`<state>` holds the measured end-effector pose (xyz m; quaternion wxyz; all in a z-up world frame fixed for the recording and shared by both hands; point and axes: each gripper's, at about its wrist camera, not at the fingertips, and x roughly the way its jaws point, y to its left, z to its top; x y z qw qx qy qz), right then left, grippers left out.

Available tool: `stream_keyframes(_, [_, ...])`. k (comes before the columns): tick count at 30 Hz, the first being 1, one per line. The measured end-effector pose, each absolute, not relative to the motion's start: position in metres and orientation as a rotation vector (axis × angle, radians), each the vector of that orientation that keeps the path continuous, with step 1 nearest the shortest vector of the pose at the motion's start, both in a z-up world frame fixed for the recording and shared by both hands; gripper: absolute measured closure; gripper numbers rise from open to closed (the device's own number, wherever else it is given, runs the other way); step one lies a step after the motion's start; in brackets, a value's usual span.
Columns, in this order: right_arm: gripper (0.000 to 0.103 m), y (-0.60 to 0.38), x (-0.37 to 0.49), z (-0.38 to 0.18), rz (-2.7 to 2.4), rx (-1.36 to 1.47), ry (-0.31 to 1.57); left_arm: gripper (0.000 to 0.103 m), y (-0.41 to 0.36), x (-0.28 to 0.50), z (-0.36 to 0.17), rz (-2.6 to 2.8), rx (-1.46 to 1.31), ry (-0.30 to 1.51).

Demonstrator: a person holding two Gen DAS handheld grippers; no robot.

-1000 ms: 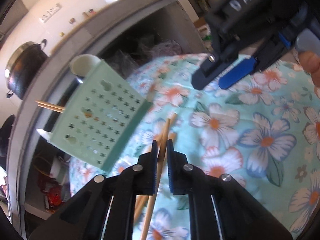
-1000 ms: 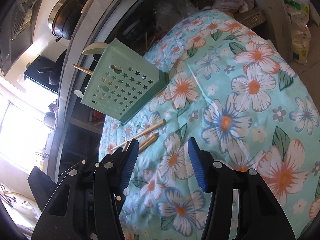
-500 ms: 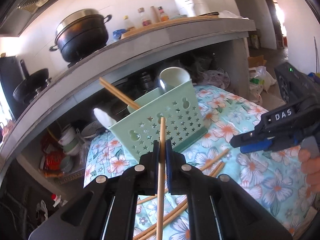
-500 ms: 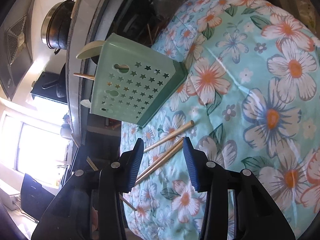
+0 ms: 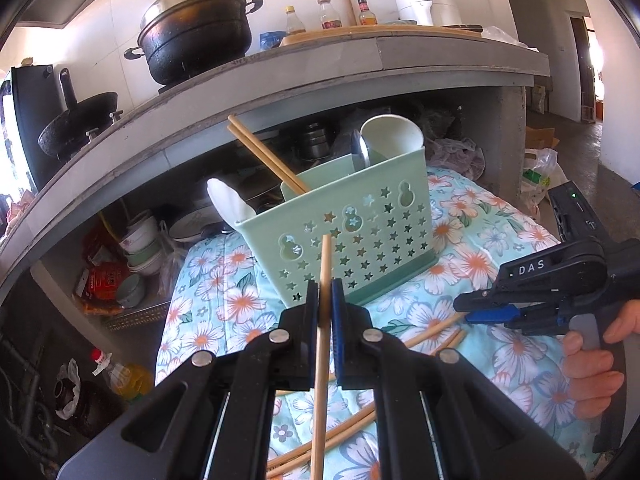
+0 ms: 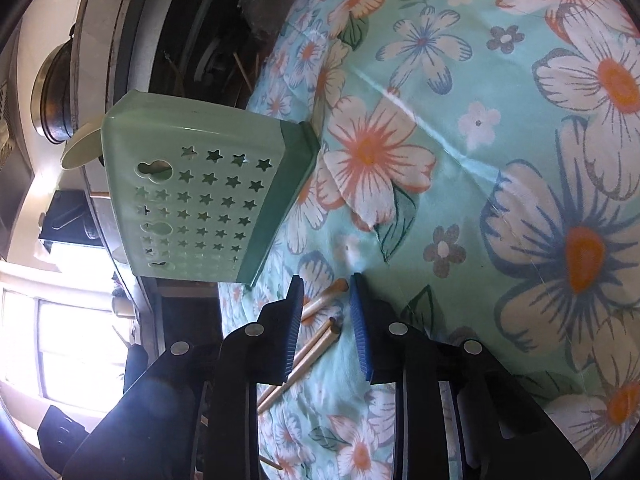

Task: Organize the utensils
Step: 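Carry the chopstick with the left tool up over the mint holder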

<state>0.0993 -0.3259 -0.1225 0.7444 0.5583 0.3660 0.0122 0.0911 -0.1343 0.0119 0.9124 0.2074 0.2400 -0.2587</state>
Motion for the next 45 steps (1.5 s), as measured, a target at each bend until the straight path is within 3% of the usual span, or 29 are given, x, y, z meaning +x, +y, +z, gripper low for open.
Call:
stream_keyframes(6, [0.09,-0.325,0.11,-0.124,-0.003,1.224,0.792,0.097,-0.135,0.093,0.012,-0.531,0.429,0.49])
stream_keyframes(13, [0.093,-0.332,0.109,-0.112,0.014,1.221,0.725,0.097,-0.137,0.092,0.011,-0.53,0.441,0.485])
stream_keyframes(24, [0.099,-0.344,0.078,-0.041,0.104,1.056,0.533,0.097,-0.139,0.092,0.01,-0.523,0.456,0.491])
stream_keyframes(32, [0.099,-0.351,0.043,0.004,0.088,0.919,0.415,0.097,-0.141,0.092,0.01,-0.52,0.465,0.488])
stream_keyframes(45, [0.099,-0.348,0.024,0.025,0.042,0.802,0.357,0.097,-0.137,0.094,0.031,-0.571,0.388,0.511])
